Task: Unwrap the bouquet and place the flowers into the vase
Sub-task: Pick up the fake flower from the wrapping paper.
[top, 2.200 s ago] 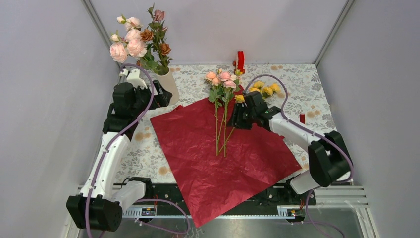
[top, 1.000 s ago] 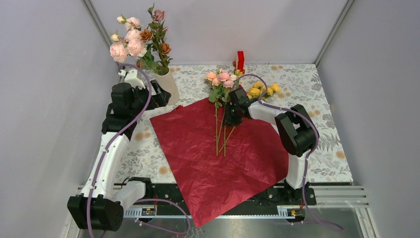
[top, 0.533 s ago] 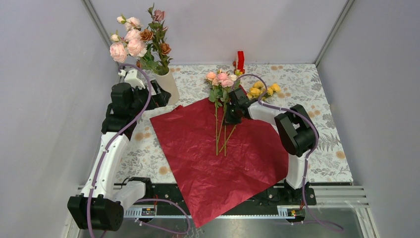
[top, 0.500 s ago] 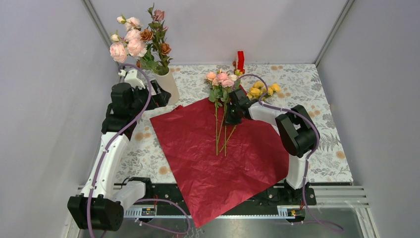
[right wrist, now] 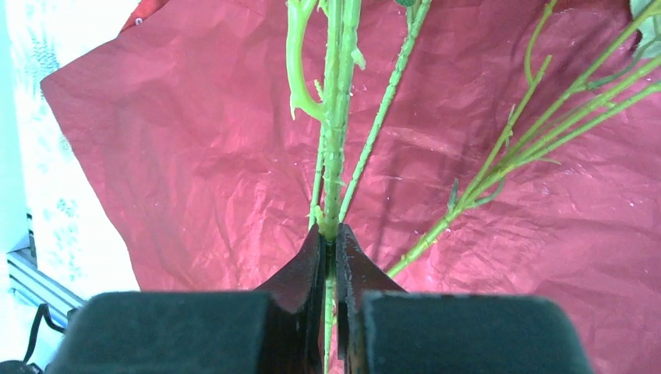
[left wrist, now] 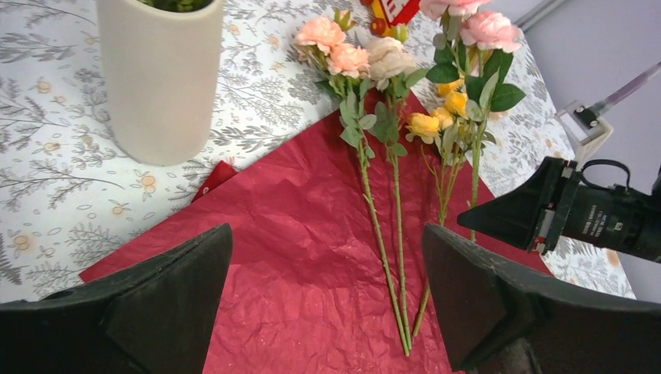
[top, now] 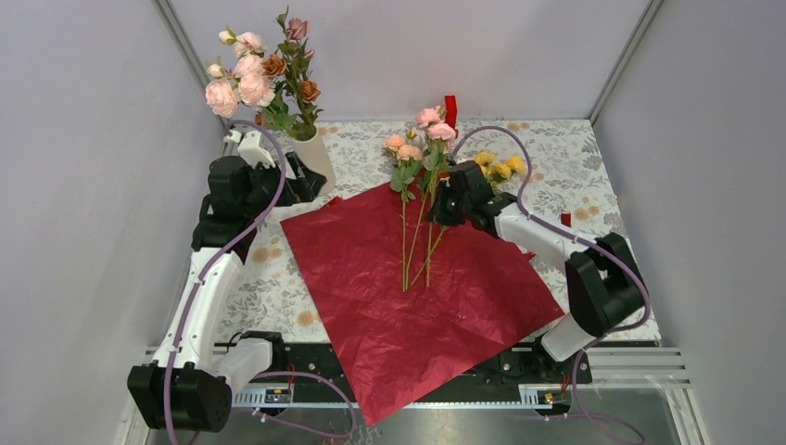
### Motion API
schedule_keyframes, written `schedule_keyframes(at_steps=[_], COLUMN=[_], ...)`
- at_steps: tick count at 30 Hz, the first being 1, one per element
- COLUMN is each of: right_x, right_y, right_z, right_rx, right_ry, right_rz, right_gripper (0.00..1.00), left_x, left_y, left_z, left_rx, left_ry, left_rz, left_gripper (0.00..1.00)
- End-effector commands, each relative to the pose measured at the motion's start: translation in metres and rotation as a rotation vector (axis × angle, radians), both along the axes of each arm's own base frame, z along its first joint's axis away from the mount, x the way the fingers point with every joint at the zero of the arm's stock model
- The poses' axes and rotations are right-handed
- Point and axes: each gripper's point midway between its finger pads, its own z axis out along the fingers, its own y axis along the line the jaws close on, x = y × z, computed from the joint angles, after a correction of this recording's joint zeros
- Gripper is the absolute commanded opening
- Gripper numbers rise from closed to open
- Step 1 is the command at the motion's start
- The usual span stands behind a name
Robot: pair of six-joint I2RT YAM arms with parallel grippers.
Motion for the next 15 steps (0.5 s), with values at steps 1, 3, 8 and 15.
schedule_keyframes(at_steps=[1,3,8,15], right_x=[-0.002,-0.01,-0.049,-0.118], right_y=[0.0,0.004,0.023,0.054], right_z=[0.041,0.06,0.13,0.209], right_rx=[0.04,0.075,0.218,0.444], right_ry=[-0.143,-0.188,-0.314,-0.423], right_rz=[0.035,0.088,0.295,0.555], right_gripper=[0.0,0.0,0.0,0.0], left_x=[-0.006,-0.011,-0.039,-0.106], left_y=[-0.019,-0.032,-0.075,-0.135], left_z=[0.027,0.034,0.058,0.119], left_rx=[-0.04,-0.062,-0.151,-0.442], left_ry=[-0.118,-0.144,-0.215,-0.369], left_rz=[-0.112,-0.175,-0.347,-0.662], left_gripper=[0.99,0.99,0.99,0.99])
